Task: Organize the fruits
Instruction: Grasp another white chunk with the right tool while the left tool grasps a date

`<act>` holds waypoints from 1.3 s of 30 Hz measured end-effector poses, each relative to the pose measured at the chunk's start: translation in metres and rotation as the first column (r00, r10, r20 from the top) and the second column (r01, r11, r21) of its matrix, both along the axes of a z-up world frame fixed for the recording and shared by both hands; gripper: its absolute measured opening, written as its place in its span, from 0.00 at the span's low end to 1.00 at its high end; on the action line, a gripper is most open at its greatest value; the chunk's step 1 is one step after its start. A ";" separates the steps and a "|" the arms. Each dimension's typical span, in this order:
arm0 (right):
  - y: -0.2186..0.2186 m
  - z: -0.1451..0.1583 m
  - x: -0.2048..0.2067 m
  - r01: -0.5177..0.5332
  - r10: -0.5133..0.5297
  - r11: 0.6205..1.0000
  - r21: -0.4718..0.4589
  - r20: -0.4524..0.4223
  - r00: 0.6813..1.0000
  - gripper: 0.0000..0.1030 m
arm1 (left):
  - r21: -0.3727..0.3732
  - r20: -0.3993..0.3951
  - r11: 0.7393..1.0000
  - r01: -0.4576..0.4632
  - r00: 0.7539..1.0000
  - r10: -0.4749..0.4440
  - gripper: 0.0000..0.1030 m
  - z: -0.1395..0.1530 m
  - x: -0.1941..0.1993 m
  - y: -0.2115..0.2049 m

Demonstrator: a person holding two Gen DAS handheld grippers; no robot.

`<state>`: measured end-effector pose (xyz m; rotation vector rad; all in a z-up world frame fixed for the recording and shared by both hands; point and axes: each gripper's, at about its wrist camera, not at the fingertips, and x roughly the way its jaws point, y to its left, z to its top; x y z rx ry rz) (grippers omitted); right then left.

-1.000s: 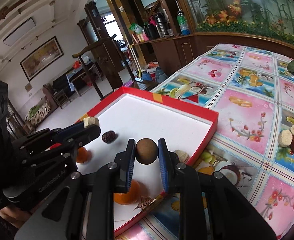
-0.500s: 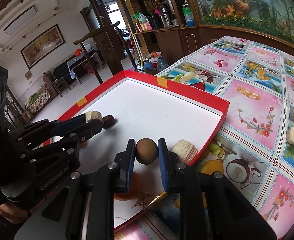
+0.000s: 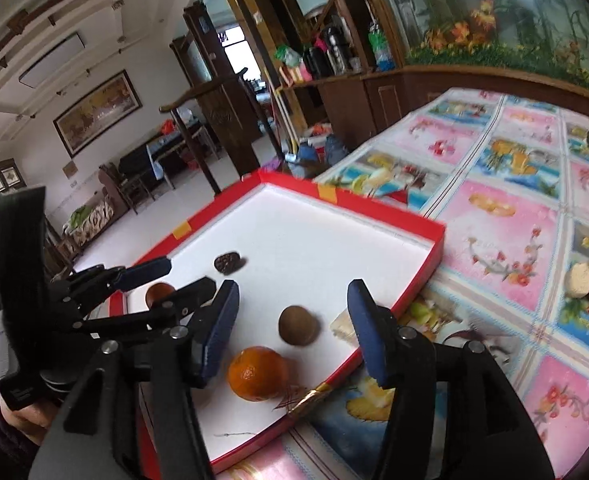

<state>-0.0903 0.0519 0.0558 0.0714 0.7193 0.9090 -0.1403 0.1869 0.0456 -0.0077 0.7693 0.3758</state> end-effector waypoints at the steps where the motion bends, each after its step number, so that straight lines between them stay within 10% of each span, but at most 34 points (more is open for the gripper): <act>1: -0.008 0.005 0.000 0.017 -0.017 1.000 0.013 0.020 1.000 0.57 | 0.002 0.001 1.000 0.000 1.000 0.000 0.56 0.002 -0.002 0.000; 7: -0.082 0.020 0.014 0.159 -0.162 0.982 0.105 0.025 0.986 0.57 | 0.010 0.019 1.000 0.024 1.000 -0.024 0.57 0.013 -0.006 -0.011; 17: -0.239 0.003 0.021 0.408 -0.407 0.913 0.009 -0.011 0.913 0.56 | 0.011 0.071 0.967 0.254 0.965 -0.254 0.61 0.034 -0.003 -0.092; 27: -0.209 -0.030 0.035 0.322 -0.330 0.909 -0.266 0.016 0.944 0.34 | -0.010 0.012 0.918 0.395 0.918 -0.395 0.61 0.027 0.015 -0.151; 39: -0.211 -0.038 0.044 0.337 -0.361 0.887 -0.315 -0.020 0.932 0.19 | -0.023 -0.028 0.886 0.463 0.886 -0.463 0.61 0.026 0.039 -0.185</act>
